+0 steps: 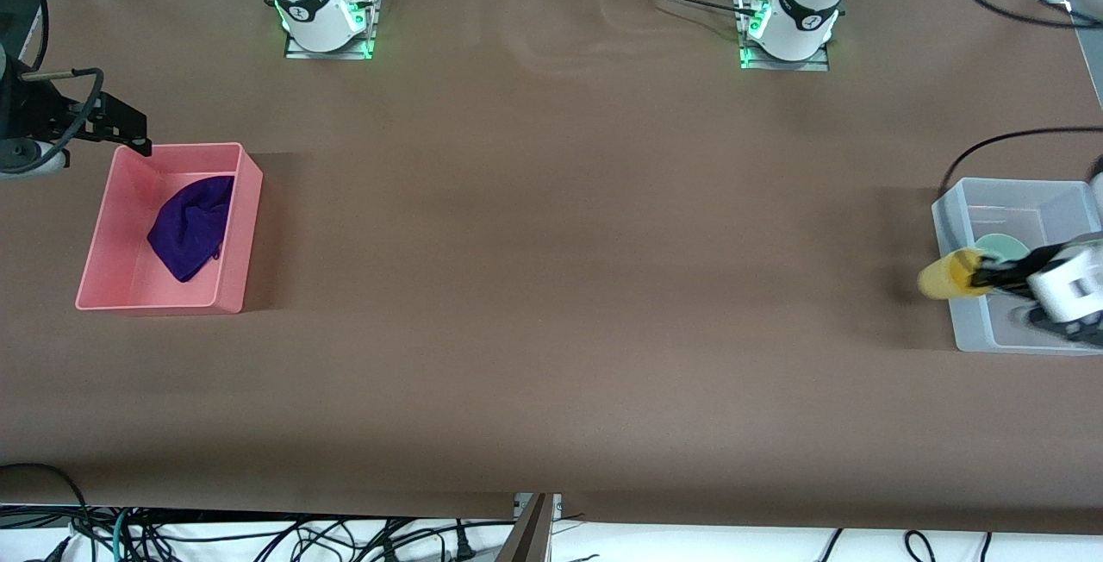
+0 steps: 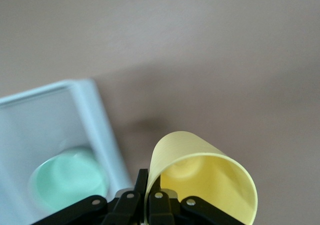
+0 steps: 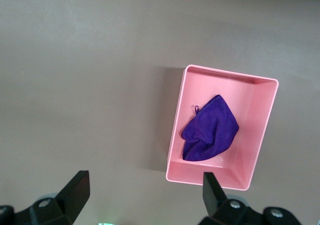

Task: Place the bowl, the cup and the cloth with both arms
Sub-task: 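Lower the yellow cup into the clear bin and open the left gripper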

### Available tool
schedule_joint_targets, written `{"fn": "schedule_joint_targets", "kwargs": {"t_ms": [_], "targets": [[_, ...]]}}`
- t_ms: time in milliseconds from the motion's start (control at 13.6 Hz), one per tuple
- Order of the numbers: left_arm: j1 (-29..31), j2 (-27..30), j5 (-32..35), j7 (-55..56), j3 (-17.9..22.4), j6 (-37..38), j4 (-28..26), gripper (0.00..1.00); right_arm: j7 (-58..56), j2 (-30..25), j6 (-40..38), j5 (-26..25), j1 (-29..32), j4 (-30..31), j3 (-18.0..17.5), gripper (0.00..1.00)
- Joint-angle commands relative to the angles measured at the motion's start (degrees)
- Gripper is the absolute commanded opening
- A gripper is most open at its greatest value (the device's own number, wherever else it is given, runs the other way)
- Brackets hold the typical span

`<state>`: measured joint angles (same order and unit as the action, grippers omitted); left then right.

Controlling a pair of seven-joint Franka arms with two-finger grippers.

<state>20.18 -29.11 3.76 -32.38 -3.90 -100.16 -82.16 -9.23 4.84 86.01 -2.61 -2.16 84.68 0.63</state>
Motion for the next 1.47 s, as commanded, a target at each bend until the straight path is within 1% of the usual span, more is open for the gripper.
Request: {"fn": "schedule_joint_targets", "kwargs": {"t_ms": [0,147,221,368,441,515,588,662,809,956,1176,1397], "targets": [[6.3,-1.2,2.6,-9.0,-0.3,2.2,1.3,0.00,0.4,0.0,-0.7,-0.5,0.7,-0.5,-0.2,1.00],[9.4,-3.3,3.9,-12.3,-0.4,0.7,-0.4,0.00,0.4,0.0,-0.7,-0.5,0.6,-0.5,-0.3,1.00],[10.7,-3.8,4.1,-12.8,-0.4,-1.6,-2.1,0.00,0.4,0.0,-0.6,-0.5,0.5,-0.5,-0.3,1.00],[12.6,-4.1,4.1,-15.8,-0.4,-8.9,-6.5,0.00,0.4,0.0,-0.5,-0.5,0.5,-0.5,-0.3,1.00],[13.6,-4.4,4.1,-17.4,-0.4,-11.8,-7.7,0.00,0.4,0.0,-0.5,-0.5,0.5,-0.5,-0.3,1.00],[13.7,-4.7,4.1,-18.0,-0.4,-12.9,-7.8,0.14,0.4,0.1,-0.5,-0.4,0.5,-0.5,-0.3,1.00],[13.7,-4.6,4.1,-18.0,-0.4,-13.0,-7.7,0.77,0.4,0.0,-0.5,-0.4,0.5,-0.5,-0.3,1.00],[13.5,-3.9,4.1,-18.1,-0.6,-12.5,-7.3,1.00,0.4,0.0,-0.4,-0.4,0.5,-0.5,-0.4,1.00],[13.0,-1.0,4.1,-18.2,-1.3,-10.2,-7.0,1.00,0.4,0.0,-0.4,-0.3,0.5,-0.5,-0.3,1.00],[11.1,3.3,4.0,-16.8,-3.0,-3.9,-5.9,1.00,0.4,0.1,-0.4,-0.3,0.5,-0.5,-0.3,1.00],[6.1,8.9,4.0,-6.9,-7.0,7.2,-2.3,1.00,0.4,0.1,-0.5,-0.3,0.6,-0.5,-0.3,1.00],[2.2,11.0,4.1,4.2,-12.2,16.8,2.9,1.00,0.4,0.1,-0.5,-0.3,0.6,-0.5,-0.3,1.00]]}}
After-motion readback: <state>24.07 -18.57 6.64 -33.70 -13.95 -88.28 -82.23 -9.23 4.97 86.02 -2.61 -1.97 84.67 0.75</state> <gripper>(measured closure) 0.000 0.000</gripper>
